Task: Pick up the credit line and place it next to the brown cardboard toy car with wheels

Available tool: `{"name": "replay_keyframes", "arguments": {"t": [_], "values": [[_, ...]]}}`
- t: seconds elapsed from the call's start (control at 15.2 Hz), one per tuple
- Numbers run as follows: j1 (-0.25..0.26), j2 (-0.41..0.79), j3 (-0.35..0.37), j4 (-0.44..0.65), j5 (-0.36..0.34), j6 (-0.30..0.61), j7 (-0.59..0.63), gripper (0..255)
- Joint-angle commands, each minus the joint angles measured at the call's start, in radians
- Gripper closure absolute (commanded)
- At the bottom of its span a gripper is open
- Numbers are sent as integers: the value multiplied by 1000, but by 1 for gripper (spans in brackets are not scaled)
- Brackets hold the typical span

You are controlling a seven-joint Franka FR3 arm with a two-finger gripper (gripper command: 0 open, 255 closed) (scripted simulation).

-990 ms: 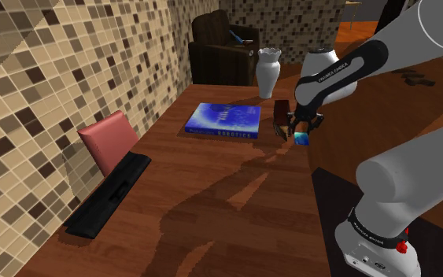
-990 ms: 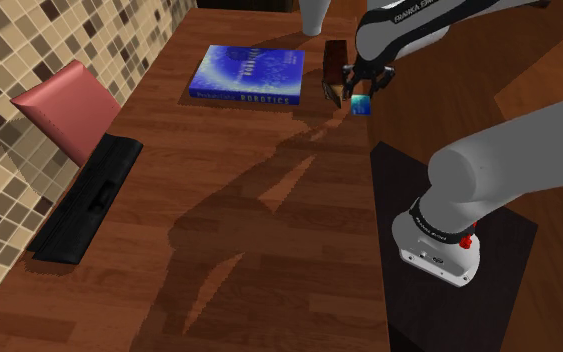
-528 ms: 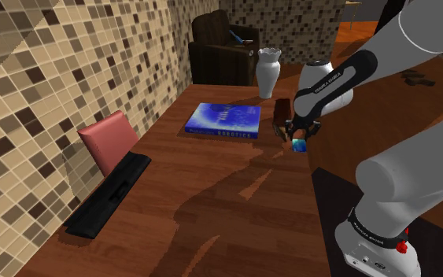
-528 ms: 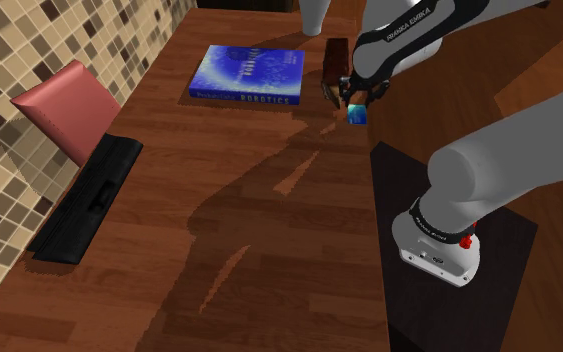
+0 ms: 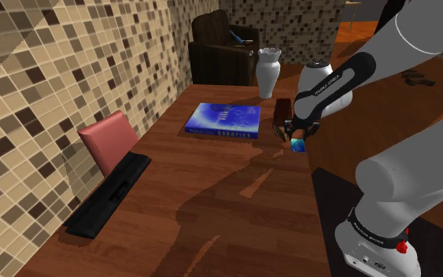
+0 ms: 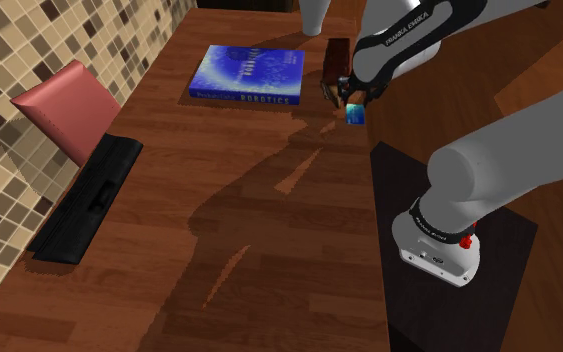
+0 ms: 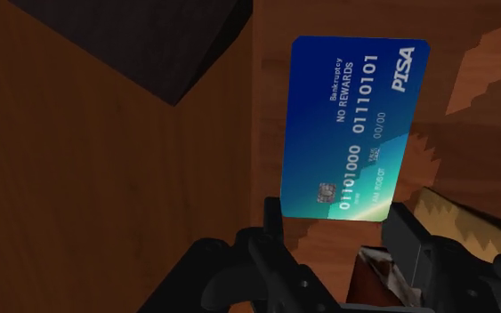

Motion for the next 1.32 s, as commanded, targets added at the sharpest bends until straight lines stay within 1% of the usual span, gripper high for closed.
{"name": "replay_keyframes", "arguments": {"t": [0.0, 0.07, 0.13, 0.4, 0.46, 0.73, 1.25], "values": [[-7, 34, -4, -3, 0, 3, 1, 255], [-7, 34, -3, -3, 0, 3, 1, 255], [-3, 27, -2, -1, 3, -6, 3, 0], [-1, 12, -5, -3, 8, -19, -4, 0], [-7, 34, -3, -3, 0, 3, 1, 0], [26, -113, -15, 26, 45, -172, -29, 0], [26, -113, -15, 26, 45, -172, -29, 0]]}}
